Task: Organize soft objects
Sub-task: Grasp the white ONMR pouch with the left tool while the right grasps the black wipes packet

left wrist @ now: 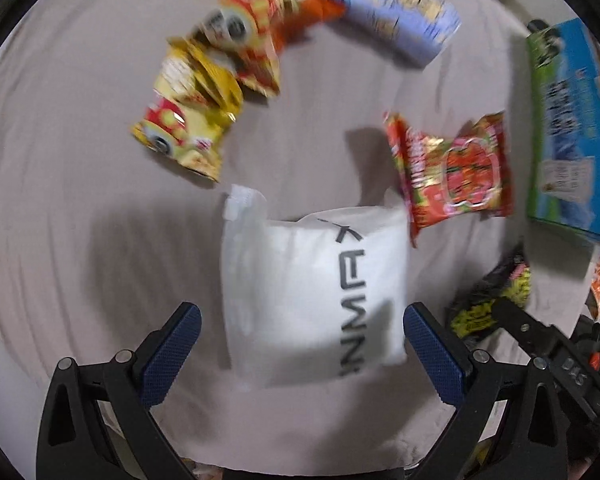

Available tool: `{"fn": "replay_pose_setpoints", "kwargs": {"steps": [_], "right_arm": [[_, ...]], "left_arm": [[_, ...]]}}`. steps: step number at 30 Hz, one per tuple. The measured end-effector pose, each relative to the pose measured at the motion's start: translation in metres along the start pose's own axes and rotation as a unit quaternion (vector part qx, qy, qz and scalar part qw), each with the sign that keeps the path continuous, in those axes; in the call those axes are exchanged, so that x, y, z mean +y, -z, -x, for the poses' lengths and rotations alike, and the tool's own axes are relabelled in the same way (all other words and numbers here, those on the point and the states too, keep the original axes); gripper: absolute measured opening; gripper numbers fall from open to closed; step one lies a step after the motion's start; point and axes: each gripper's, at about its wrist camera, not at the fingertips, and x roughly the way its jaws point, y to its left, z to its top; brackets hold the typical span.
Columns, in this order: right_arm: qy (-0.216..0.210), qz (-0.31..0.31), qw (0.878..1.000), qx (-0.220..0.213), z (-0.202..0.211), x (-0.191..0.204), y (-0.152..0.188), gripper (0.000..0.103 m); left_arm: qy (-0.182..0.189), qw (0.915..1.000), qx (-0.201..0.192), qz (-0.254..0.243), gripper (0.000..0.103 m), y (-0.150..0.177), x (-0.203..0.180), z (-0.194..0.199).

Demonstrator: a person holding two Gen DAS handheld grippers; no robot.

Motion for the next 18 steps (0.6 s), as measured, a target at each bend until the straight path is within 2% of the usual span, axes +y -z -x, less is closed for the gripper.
{"fn": "replay_pose_setpoints", "kwargs": {"steps": [2,4,7,9,10,11,13,14,16,18], "right_arm": [[0.004,-0.007,1.0,0.004,-0.008,0.003,-0.002,0.103],[0.007,-0.016,1.0,0.01,-0.019,0.007,-0.004,0.103],[0.006,-0.026,1.0,0.013,-0.032,0.012,-0.007,0.101],[0.018,-0.029,0.999,0.018,-0.041,0.016,-0.009,0.088],[0.023,-0.03,0.999,0.023,-0.045,0.016,-0.01,0.088],[0.03,-0.023,0.999,0.019,-0.045,0.019,-0.01,0.084],[0.049,0.01,0.999,0.019,-0.045,0.024,-0.009,0.071],[0.065,0.052,0.996,0.022,-0.045,0.032,-0.01,0.067],[0.098,0.133,0.986,0.035,-0.051,0.04,-0.002,0.067],[0.122,0.172,0.977,0.034,-0.057,0.044,0.004,0.067]], "left_arm": [[-0.001,0.9999,0.011,-0.003,0.103,-0.003,-0.002,-0.012],[0.018,0.9996,0.019,0.003,0.103,-0.003,-0.003,-0.019],[0.027,0.9993,0.024,0.015,0.103,-0.005,-0.004,-0.025],[0.025,0.9994,0.022,0.012,0.103,-0.007,-0.006,-0.031],[0.025,0.9994,0.023,0.009,0.103,-0.008,-0.008,-0.032],[0.024,0.9994,0.024,0.007,0.103,-0.01,-0.008,-0.037],[0.016,0.9995,0.026,0.005,0.103,-0.011,-0.01,-0.04],[0.015,0.9995,0.026,0.005,0.103,-0.012,-0.011,-0.044],[0.016,0.9996,0.024,0.006,0.103,-0.011,-0.012,-0.049],[0.015,0.9997,0.021,0.003,0.103,-0.011,-0.011,-0.054]]}}
